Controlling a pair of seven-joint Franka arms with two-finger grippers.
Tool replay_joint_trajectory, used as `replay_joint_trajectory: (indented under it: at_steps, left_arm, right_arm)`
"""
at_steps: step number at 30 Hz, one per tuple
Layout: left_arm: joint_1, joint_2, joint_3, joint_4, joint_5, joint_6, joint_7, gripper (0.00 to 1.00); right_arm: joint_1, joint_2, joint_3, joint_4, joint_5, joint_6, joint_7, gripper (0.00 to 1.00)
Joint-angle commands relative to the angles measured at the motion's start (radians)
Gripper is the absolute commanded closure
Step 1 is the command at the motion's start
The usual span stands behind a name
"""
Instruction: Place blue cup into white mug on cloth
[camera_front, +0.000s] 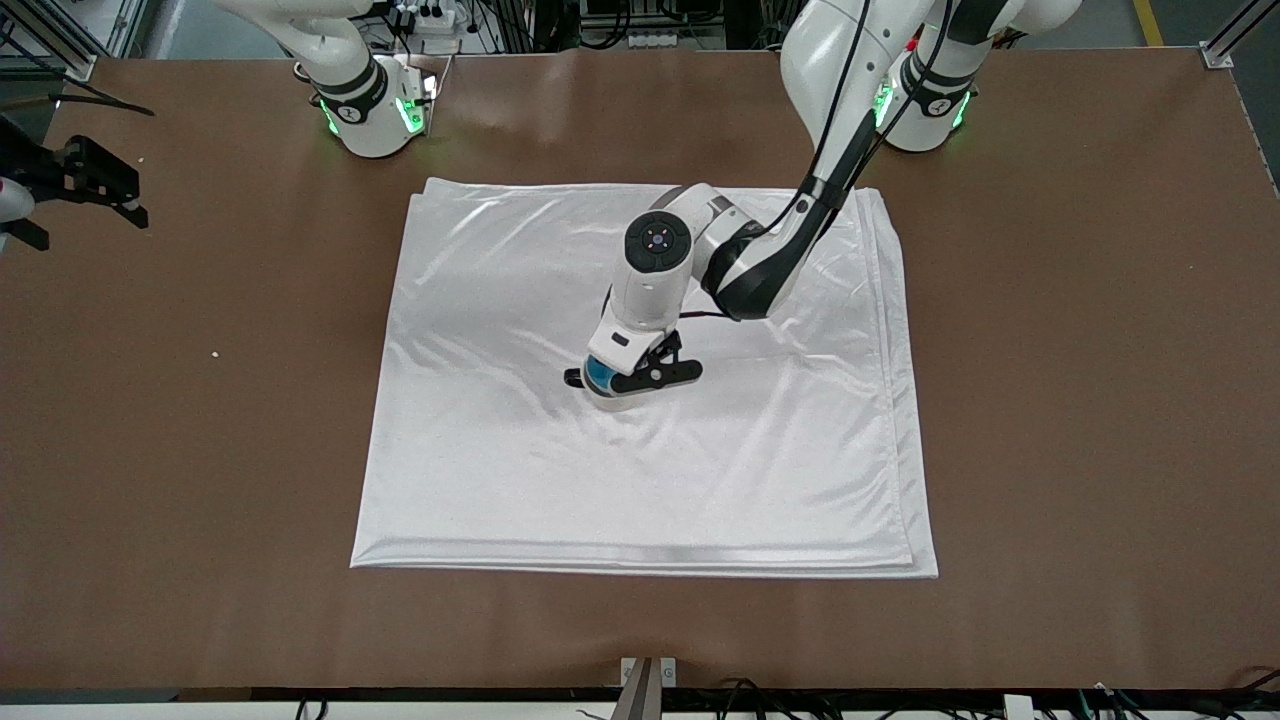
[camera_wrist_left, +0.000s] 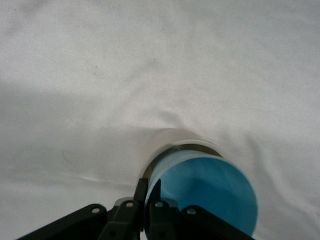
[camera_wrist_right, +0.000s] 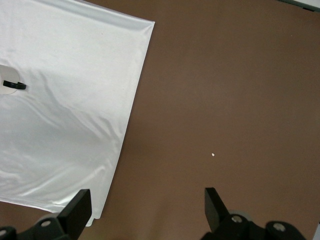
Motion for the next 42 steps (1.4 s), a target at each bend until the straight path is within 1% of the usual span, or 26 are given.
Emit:
replay_joint_trajectory:
  at_steps: [1,3,4,5,8,20,25,30,32,42]
  left_arm:
    - [-0.009,0.013,0.008,0.008,-0.011,0.009,-0.014,0.84]
    - [-0.009,0.018,0.01,0.008,-0.008,0.009,0.001,0.3]
    - [-0.009,0.021,0.011,0.008,-0.005,0.009,0.003,0.05]
    - [-0.012,0.021,0.013,0.008,0.006,0.01,0.003,0.0]
    - [-0.018,0.019,0.011,0.008,0.038,0.012,-0.003,0.0]
    - [-0.004,-0.015,0.016,0.01,0.043,0.01,0.001,0.0]
    - [0.02,-0.03,0.033,0.008,0.044,0.009,0.015,0.0]
    - [0.037,-0.05,0.071,0.007,0.044,0.007,0.083,0.0]
    - [0.061,-0.062,0.079,0.002,0.043,0.004,0.127,0.0]
    - [0.256,-0.114,0.073,0.0,0.035,-0.039,0.366,0.0]
  right_arm:
    - [-0.032,0.055,0.01,0.069,0.014,-0.029,0.012,0.0]
    - [-0.037,0.058,0.01,0.069,0.011,-0.027,0.014,0.0]
    - [-0.038,0.058,0.01,0.069,0.008,-0.029,0.015,0.0]
    - [-0.04,0.057,0.01,0.068,0.006,-0.03,0.017,0.0]
    - [-0.049,0.058,0.01,0.068,0.006,-0.029,0.017,0.0]
    - [-0.098,0.072,0.01,0.071,0.004,-0.012,0.028,0.0]
    - [-0.107,0.072,0.012,0.071,0.014,-0.012,0.118,0.0]
    - [-0.095,0.072,0.015,0.068,0.009,-0.014,0.224,0.0]
    - [-0.095,0.072,0.015,0.066,0.009,-0.014,0.235,0.0]
    - [-0.099,0.068,0.015,0.062,0.011,-0.007,0.236,0.0]
